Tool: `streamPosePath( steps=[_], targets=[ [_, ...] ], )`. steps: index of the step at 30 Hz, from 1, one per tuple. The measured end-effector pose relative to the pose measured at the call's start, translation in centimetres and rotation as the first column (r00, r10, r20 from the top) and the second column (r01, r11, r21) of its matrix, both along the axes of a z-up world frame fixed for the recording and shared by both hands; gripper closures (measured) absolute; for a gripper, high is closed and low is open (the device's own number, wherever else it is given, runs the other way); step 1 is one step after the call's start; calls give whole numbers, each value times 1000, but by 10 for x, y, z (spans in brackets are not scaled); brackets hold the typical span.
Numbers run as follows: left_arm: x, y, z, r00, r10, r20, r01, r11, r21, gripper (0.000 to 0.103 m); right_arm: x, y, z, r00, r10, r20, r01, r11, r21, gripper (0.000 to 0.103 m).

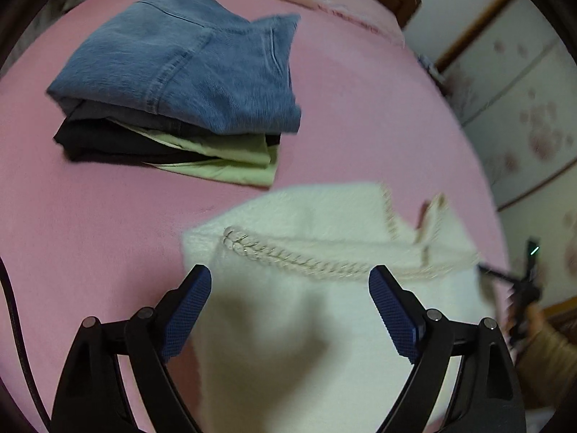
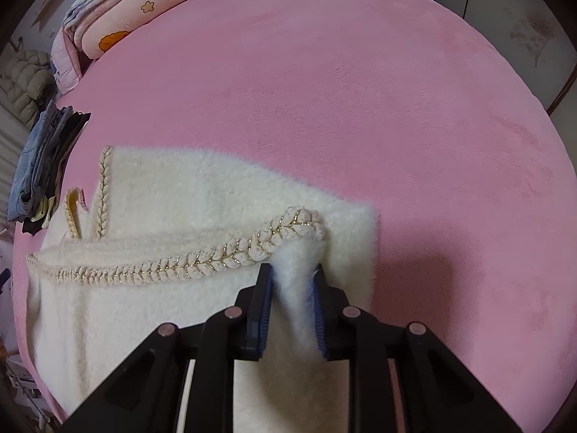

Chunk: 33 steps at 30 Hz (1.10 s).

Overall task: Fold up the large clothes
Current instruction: 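Lift the hem with both tools and fold it over toward the collar, then lay the hem down on the collar and open both tools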

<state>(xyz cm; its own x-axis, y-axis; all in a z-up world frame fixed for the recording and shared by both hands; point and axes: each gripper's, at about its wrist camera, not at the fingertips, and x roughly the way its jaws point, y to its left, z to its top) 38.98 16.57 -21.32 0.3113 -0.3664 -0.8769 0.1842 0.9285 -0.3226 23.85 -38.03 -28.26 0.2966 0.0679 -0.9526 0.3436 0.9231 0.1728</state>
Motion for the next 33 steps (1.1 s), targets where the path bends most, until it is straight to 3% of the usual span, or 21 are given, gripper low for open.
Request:
streamPosePath(
  steps=[3,5,6,7,8,10,15,21,25,27,30,33],
  targets=[
    [12,-10,-24,1000,-28,-12,29,996,84,16,2,2,-1,1000,12,-6,-12,1000,-8,81],
    [18,-12,-31,1000,-26,-16,28,996,82,42,3,3,-1,1000,17,-7,-17,1000,-10,81],
    [19,-15,-35,1000,-22,-17,24,992,126,52,3,4,-1,1000,20,-6,-20,1000,-13,81],
    [20,-16,-38,1000,-22,-15,25,986,163,78,3,4,0,1000,26,-4,-26,1000,-17,83],
    [19,-17,-41,999,-32,-19,35,977,209,88,2,5,1,1000,29,-2,-29,999,-21,84],
    [14,-16,-40,999,-36,2,35,975,219,93,0,6,5,1000,27,10,-27,999,-20,89],
    [4,-17,-10,995,-25,99,-3,963,269,96,-9,14,34,996,15,88,-9,998,-65,93],
    [13,-20,22,981,25,191,-78,959,274,96,-8,8,67,983,-20,185,39,994,-101,96],
    [36,-35,10,980,47,193,-102,954,282,96,14,1,60,980,-51,195,75,990,-116,96],
    [47,-46,-12,985,26,171,-84,935,344,96,25,4,45,985,-42,169,69,986,-155,96],
    [50,-56,-55,993,13,118,-62,905,421,94,33,4,3,996,-67,62,78,981,-179,95],
    [49,-61,-66,992,9,127,-65,893,446,86,35,2,-8,991,-122,56,130,978,-165,90]
  ],
)
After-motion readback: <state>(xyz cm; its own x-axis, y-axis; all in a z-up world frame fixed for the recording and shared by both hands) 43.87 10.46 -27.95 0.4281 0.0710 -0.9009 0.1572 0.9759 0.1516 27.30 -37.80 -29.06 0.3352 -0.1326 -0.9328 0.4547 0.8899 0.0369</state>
